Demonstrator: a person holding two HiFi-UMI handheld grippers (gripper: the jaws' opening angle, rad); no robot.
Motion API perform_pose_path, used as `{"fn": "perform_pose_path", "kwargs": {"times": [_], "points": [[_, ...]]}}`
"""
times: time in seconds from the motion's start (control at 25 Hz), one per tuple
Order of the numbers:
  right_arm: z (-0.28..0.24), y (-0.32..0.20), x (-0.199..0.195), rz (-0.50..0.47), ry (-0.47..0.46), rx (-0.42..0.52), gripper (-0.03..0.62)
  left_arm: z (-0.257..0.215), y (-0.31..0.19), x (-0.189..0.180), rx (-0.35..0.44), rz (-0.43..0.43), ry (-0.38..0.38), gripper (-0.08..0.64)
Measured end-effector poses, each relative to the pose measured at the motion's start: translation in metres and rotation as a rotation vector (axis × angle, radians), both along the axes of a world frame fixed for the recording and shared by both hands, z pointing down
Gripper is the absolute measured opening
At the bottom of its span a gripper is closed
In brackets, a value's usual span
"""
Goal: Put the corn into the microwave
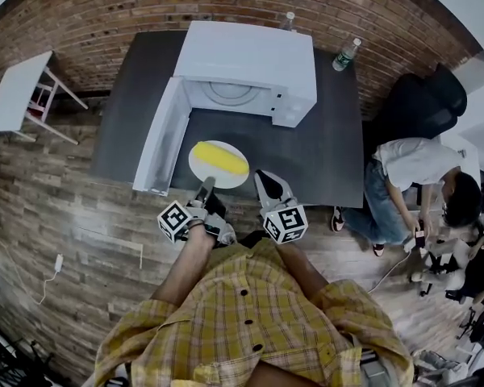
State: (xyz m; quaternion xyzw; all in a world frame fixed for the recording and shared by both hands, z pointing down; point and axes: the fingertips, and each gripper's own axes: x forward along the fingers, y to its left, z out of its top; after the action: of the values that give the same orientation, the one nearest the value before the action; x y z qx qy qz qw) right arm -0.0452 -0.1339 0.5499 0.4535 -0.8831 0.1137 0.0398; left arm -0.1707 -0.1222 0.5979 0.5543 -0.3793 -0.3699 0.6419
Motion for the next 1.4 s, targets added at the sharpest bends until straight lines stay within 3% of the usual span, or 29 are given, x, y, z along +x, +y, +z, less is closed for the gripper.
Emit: {"fn": "perform_pose_path", "kwargs": {"times": [0.32,0.56,0.8,1.4], "points": [[-0.003,-0.02,0.005,0.006,0.017,0.018,0.003,0.017,-0.026,0.003,-0.053,-0.018,-0.022,0.018],[0.005,-0.044,0.017,0.006,0.01,0.013,0.003,0.021,-0.059,0.006,-0.03,-0.054,-0.043,0.018],[0.011,-0.061,0.019,-0.013,0.004,0.005,0.003,0.038,-0.085,0.005,-0.072,-0.09,-0.071,0.018],[0.024,-0.101,0.023,-0.055,0.0,-0.012,0.002,0.065,-0.162,0.025,-0.079,-0.125,-0.059,0.023]]}}
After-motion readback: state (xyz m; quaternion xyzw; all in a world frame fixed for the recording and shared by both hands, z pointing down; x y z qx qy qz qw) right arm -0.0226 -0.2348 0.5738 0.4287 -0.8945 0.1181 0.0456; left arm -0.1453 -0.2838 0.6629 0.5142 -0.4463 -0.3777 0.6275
